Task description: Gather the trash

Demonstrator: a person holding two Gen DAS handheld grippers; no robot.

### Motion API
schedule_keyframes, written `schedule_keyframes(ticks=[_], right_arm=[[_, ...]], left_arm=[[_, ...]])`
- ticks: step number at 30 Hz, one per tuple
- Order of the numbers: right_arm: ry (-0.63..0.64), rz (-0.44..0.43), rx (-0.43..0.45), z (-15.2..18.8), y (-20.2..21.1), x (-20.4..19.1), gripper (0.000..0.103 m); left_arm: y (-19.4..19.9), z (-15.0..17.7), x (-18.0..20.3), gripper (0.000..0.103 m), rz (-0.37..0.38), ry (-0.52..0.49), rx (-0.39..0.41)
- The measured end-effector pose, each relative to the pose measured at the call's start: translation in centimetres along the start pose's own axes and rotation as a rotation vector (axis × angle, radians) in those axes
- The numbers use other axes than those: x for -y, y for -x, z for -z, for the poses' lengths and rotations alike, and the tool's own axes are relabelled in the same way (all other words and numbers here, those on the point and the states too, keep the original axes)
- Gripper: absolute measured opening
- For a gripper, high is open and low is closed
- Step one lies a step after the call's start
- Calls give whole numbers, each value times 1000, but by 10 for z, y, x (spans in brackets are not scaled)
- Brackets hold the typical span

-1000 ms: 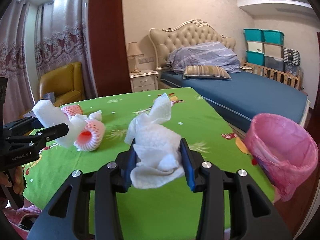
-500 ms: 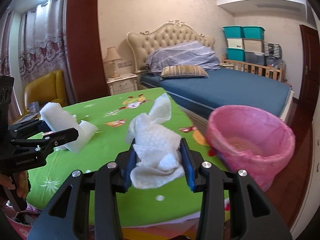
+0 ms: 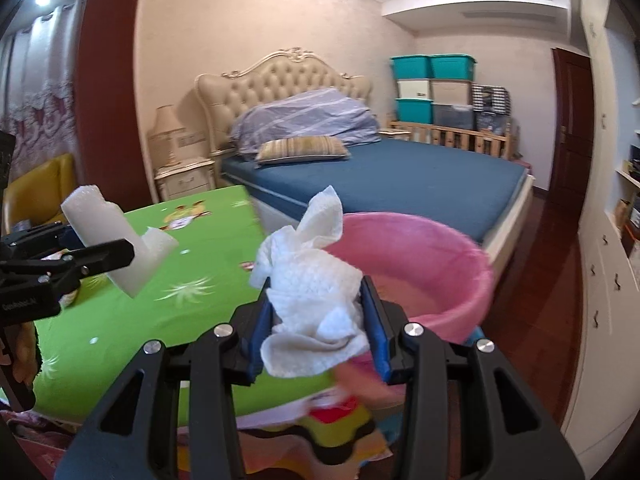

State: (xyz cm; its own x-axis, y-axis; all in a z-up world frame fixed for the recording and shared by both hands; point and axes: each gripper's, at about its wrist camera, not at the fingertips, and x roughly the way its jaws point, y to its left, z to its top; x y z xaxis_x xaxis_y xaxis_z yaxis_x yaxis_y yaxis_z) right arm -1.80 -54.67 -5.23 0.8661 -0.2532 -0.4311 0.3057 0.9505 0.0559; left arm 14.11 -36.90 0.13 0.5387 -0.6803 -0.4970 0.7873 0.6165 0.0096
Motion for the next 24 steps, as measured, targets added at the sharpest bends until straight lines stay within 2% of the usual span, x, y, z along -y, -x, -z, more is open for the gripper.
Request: schedule_keyframes(ticks=[8,13,24], right_arm=[[-37,76,17,-8,0,49,41],[-38,106,22,-11,-7,61,41],[-98,84,1,-28,-49,98,41]], left_arm=[[-44,-38,37,52,88,-21,15],[-77,-53,55,52,129,-23,10],[-142,-74,72,53,154,5,-33]])
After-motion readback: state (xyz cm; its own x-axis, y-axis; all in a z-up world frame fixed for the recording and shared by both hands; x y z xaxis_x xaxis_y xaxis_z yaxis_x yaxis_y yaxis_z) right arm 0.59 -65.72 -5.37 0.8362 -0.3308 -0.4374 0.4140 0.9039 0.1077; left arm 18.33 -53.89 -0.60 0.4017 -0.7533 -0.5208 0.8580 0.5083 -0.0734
